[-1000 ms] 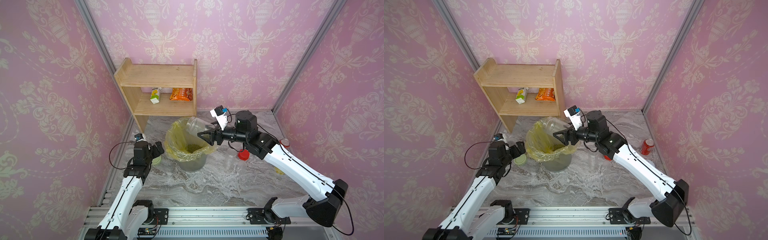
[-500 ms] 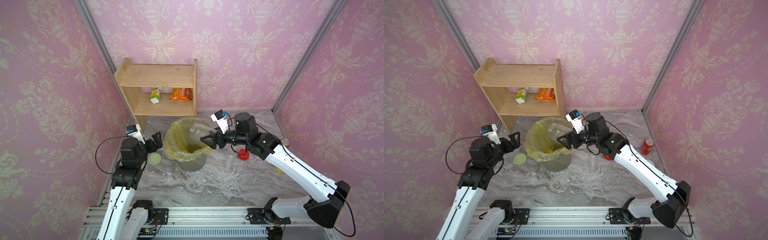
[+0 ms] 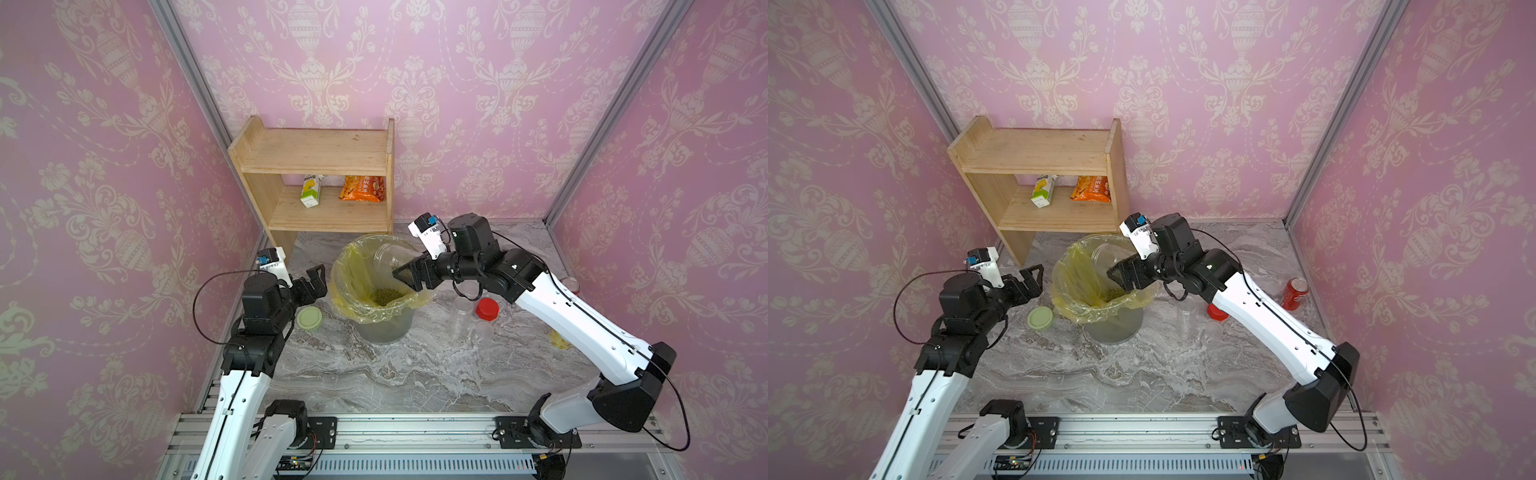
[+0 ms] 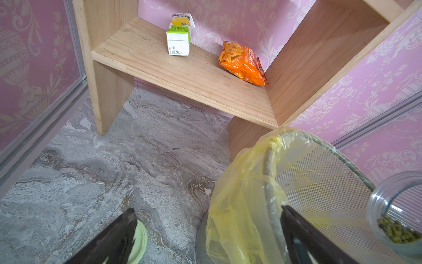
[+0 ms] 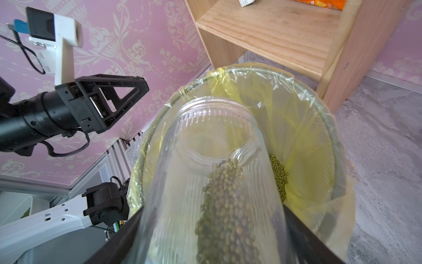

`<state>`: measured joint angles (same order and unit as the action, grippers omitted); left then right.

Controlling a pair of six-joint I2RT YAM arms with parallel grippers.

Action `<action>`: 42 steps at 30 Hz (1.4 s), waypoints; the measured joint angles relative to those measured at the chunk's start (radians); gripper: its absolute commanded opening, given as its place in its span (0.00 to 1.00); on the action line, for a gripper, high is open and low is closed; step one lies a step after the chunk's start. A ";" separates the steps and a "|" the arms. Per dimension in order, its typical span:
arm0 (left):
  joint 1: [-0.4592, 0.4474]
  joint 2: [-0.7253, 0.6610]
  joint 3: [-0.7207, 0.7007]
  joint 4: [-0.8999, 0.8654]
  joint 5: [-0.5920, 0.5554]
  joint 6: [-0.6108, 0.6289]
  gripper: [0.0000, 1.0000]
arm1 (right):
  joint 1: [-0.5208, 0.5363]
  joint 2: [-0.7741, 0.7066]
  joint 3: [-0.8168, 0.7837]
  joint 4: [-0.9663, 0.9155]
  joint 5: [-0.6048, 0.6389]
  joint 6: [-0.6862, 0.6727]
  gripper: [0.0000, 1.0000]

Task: Empty moldy mung beans from jars
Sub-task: Pour the moldy mung beans from the jar into the trash bin.

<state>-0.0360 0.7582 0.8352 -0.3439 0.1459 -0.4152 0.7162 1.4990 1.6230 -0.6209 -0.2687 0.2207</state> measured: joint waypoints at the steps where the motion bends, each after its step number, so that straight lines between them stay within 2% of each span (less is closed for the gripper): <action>1: 0.000 0.003 -0.002 0.003 0.004 0.000 0.99 | 0.000 0.012 0.014 -0.013 0.007 0.000 0.24; 5: 0.000 0.011 -0.013 0.006 0.010 0.000 0.99 | 0.000 0.055 0.067 -0.039 0.028 -0.005 0.24; 17: 0.000 0.005 -0.019 0.013 0.035 0.000 0.99 | 0.014 0.040 0.104 -0.072 0.034 -0.011 0.24; 26: 0.000 0.002 -0.019 0.017 0.051 -0.006 0.99 | 0.014 -0.039 0.016 -0.080 0.046 -0.010 0.24; 33: 0.000 0.027 -0.020 0.047 0.077 -0.020 0.99 | 0.014 0.020 0.156 -0.111 0.050 -0.010 0.23; 42: 0.000 -0.005 -0.056 0.108 0.043 -0.032 0.99 | 0.014 -0.048 0.063 -0.133 0.085 -0.010 0.23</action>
<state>-0.0360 0.7528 0.7788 -0.2359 0.1894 -0.4473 0.7300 1.4506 1.6859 -0.7540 -0.1833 0.2111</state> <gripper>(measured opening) 0.992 0.829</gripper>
